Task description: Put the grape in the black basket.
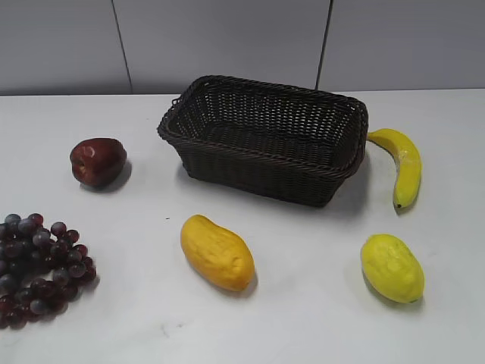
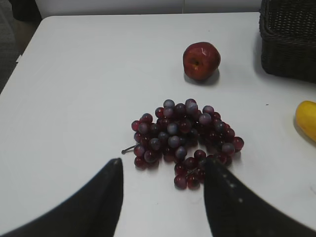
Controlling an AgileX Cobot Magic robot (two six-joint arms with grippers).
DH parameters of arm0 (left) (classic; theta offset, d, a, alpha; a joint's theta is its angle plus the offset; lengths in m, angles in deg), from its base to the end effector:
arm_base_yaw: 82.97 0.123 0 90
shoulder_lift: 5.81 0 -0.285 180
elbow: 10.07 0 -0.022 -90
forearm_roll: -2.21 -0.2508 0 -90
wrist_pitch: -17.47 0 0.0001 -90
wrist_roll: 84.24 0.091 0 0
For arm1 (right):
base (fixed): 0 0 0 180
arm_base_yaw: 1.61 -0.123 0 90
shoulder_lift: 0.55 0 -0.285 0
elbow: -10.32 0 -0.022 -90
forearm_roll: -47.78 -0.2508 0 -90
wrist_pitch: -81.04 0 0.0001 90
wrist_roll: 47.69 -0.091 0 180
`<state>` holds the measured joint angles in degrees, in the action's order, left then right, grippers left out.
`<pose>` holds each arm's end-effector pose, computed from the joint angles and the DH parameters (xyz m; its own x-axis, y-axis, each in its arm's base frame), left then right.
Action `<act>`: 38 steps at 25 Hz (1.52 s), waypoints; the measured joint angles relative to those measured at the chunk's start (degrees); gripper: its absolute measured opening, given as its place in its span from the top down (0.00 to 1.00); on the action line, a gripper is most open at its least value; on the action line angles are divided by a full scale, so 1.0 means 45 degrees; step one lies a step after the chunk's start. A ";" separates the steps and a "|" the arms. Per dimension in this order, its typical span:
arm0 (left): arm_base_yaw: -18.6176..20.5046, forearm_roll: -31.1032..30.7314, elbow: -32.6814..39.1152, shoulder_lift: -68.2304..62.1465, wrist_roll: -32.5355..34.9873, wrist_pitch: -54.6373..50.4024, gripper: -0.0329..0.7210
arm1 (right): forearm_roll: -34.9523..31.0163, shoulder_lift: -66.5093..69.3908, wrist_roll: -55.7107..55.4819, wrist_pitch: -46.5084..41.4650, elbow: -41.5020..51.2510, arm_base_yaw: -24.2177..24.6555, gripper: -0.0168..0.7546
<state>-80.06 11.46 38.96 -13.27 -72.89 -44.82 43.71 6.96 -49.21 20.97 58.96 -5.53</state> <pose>-0.0058 -0.0133 0.2738 -0.4634 0.0976 -0.8808 0.1323 0.9904 0.0401 -0.0054 0.0052 0.2781 -0.4466 0.0314 -0.8942 -0.0958 0.9920 0.0827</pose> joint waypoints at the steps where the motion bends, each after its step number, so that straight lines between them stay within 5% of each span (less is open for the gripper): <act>1: 0.0000 0.0000 0.0000 0.0000 0.0000 0.0000 0.31 | 0.0000 0.0000 0.0000 0.0000 0.0000 0.0000 0.21; 14: 0.0000 0.0000 -0.0499 -0.0698 0.0000 0.0872 0.31 | 0.0000 0.0000 0.0000 0.0000 0.0000 0.0000 0.21; 32: 0.0000 0.0000 -0.4036 -1.1064 0.0000 0.2045 0.31 | 0.0000 0.0000 0.0000 0.0000 0.0000 0.0000 0.21; 38: 0.0000 0.0104 -0.5602 -1.4299 0.0376 0.0721 0.31 | 0.0000 0.0000 0.0000 0.0000 0.0000 0.0000 0.21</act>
<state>-80.06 11.93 13.75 -77.62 -71.19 -41.58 43.71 6.96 -49.21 20.97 58.96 -5.53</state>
